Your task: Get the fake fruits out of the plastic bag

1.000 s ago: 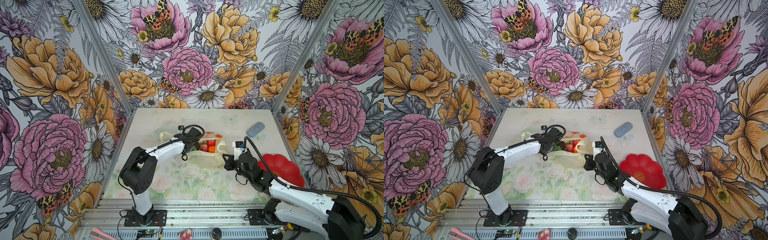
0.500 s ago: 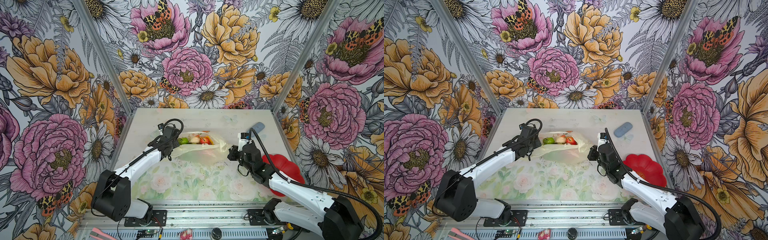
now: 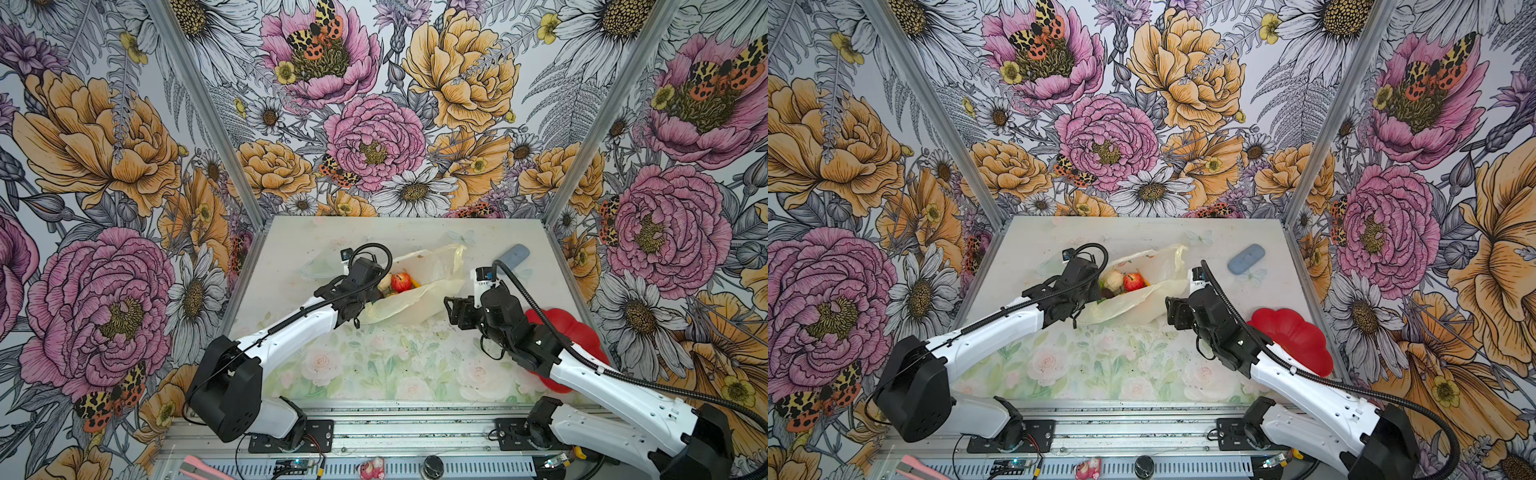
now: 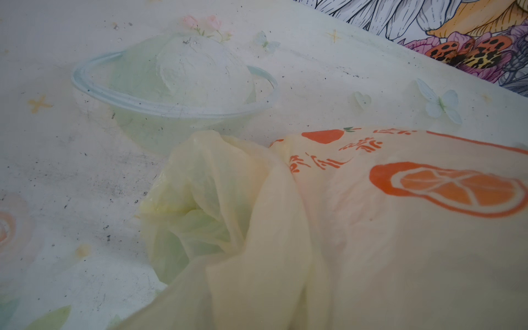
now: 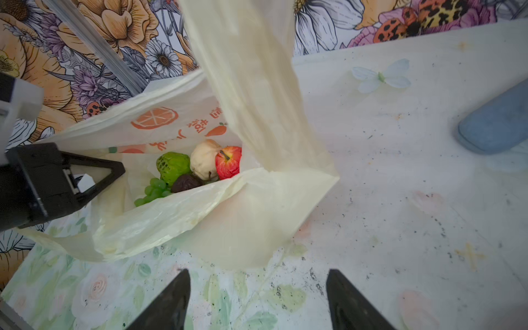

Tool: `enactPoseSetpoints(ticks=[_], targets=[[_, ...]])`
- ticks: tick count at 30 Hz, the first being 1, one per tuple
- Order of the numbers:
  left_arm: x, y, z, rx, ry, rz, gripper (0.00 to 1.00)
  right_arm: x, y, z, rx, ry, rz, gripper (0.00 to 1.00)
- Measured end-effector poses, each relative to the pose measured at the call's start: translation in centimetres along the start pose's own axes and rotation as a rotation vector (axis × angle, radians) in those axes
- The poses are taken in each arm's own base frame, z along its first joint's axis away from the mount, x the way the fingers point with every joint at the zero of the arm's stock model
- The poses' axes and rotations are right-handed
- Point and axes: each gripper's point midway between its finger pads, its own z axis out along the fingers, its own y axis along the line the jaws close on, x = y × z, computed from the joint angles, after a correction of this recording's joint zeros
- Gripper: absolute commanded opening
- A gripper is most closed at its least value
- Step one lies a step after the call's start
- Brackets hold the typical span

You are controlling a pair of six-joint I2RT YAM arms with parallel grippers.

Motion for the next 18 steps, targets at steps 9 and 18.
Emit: enactPoseSetpoints(ticks=[9,18], targets=[[-0.3,-0.3,-0.6,-0.020,-0.023,0.019,0.00,-2.8,4.7,-5.3,0.010,-0.001,-0.170,0.77],[-0.6,-0.2,-1.2,-0.015,-0.032,0.014,0.00,-3.6,2.3,2.2,0.251,0.124,-0.179,0.81]])
